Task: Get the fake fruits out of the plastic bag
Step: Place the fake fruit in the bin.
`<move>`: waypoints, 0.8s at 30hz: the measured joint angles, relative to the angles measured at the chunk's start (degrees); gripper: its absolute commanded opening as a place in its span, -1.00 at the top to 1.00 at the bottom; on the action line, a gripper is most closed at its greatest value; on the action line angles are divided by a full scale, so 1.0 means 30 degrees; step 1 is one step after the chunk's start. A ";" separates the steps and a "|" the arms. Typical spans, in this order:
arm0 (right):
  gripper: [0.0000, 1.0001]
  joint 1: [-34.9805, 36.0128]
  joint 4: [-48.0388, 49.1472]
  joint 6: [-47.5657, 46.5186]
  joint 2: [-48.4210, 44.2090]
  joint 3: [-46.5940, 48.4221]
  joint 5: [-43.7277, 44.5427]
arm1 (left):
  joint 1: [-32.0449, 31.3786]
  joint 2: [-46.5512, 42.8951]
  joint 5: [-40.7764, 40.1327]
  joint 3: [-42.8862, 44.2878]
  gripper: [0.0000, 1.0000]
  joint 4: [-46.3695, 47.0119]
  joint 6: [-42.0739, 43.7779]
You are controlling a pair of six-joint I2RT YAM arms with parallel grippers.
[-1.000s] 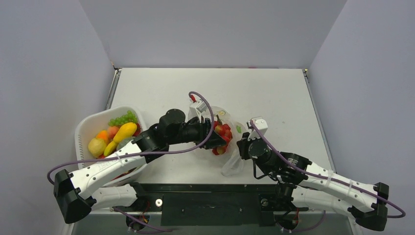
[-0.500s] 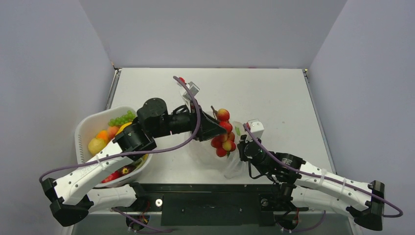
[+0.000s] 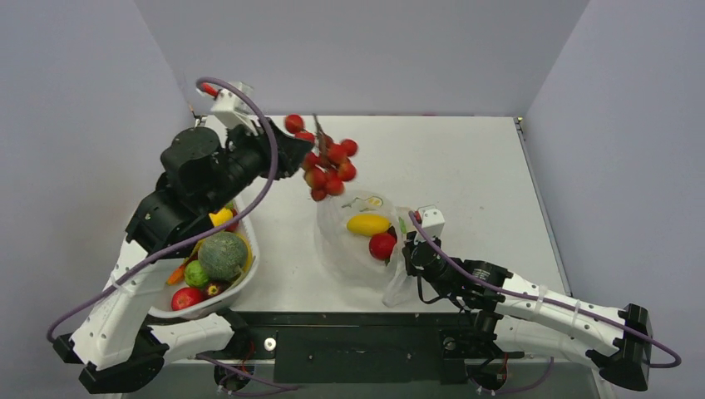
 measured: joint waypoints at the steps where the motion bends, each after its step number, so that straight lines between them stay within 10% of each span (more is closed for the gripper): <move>1: 0.89 -0.0007 0.0044 0.0000 0.0000 -0.0036 -0.0015 | 0.0692 -0.0015 -0.0605 0.0474 1.00 -0.0597 0.0211; 11: 0.89 -0.0219 0.0095 -0.0029 -0.0124 -0.0073 -0.0189 | 0.2798 -0.1049 -0.8772 0.1683 1.00 -0.5042 0.3679; 24: 0.89 -0.0342 0.0095 -0.0044 -0.0117 -0.0073 -0.0503 | 0.7970 -0.3067 -1.6451 -0.9428 1.00 -0.4503 0.5166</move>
